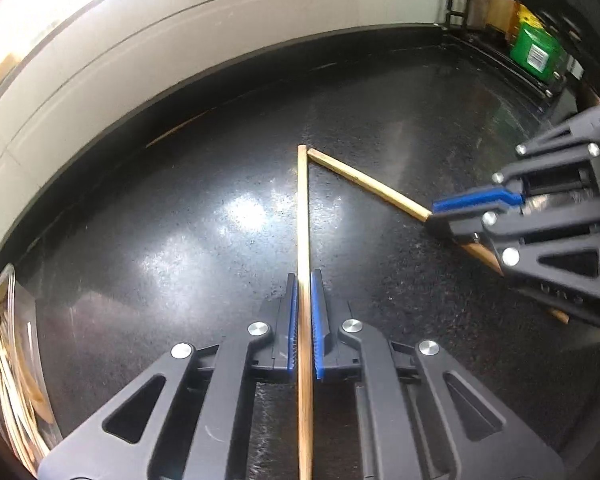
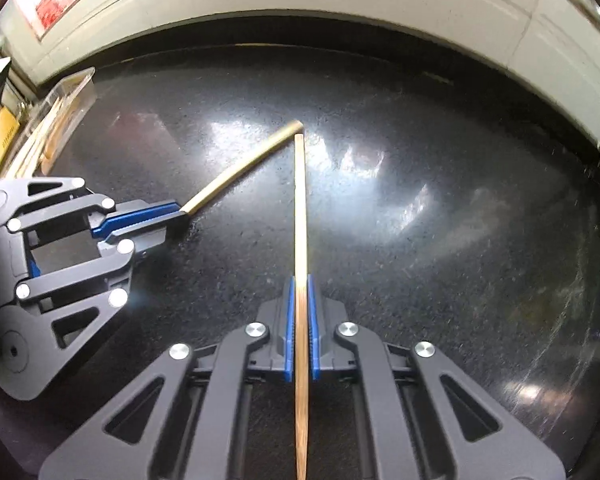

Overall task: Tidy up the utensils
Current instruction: 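Grasp a chopstick with the left tool while the right tool grasps the other, then carry both chopsticks to the clear tray and release them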

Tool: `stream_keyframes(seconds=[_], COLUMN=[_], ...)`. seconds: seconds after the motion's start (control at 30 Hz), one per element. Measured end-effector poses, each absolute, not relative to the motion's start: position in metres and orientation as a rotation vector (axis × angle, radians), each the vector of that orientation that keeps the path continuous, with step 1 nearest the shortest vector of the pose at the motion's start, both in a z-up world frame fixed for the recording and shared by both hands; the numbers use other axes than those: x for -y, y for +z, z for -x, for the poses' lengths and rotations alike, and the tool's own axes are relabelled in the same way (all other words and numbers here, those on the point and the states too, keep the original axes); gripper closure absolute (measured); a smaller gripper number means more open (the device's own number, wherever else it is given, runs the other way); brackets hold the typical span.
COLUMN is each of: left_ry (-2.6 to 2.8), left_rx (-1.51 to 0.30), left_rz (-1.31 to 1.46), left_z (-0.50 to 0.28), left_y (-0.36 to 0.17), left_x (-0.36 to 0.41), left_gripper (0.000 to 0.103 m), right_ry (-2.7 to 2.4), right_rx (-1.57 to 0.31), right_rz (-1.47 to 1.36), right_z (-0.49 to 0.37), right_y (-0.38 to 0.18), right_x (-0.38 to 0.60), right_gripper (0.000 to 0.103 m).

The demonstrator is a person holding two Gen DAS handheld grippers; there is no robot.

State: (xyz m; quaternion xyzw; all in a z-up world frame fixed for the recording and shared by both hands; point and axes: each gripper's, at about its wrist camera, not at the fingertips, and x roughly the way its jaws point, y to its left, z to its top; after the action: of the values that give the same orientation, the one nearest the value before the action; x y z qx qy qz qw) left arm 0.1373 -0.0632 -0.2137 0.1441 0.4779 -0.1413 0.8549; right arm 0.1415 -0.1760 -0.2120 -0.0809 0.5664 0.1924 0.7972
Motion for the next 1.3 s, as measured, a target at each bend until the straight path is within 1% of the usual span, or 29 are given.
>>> stream_keyframes(seconds=[0.13, 0.4, 0.6, 0.73, 0.97, 1.3], left_ry=[-0.258, -0.163, -0.080, -0.045, 0.030, 0.182], left_rx=[-1.040, -0.944, -0.924, -0.904, -0.881, -0.861], left_rz=[-0.221, -0.149, -0.091, -0.072, -0.031, 0.033], left_z=[-0.144, -0.121, -0.087, -0.064, -0.035, -0.005], left_y=[-0.202, -0.134, -0.097, -0.083, -0.068, -0.052], left_x=[0.060, 0.049, 0.036, 0.031, -0.004, -0.095], left_gripper=[0.097, 0.097, 0.097, 0.097, 0.097, 0.097], right_ry=[0.406, 0.422, 0.432, 0.443, 0.491, 0.590], right_rx=[-1.171, -1.039, -0.960, -0.937, -0.907, -0.881], right_rz=[0.139, 0.122, 0.113, 0.113, 0.139, 0.192], right_z=[-0.143, -0.114, -0.085, -0.070, -0.052, -0.048], right_y=[-0.182, -0.108, -0.071, -0.061, -0.048, -0.043], right_x=[0.190, 0.194, 0.194, 0.184, 0.146, 0.051], right_gripper=[0.096, 0.096, 0.096, 0.096, 0.096, 0.096])
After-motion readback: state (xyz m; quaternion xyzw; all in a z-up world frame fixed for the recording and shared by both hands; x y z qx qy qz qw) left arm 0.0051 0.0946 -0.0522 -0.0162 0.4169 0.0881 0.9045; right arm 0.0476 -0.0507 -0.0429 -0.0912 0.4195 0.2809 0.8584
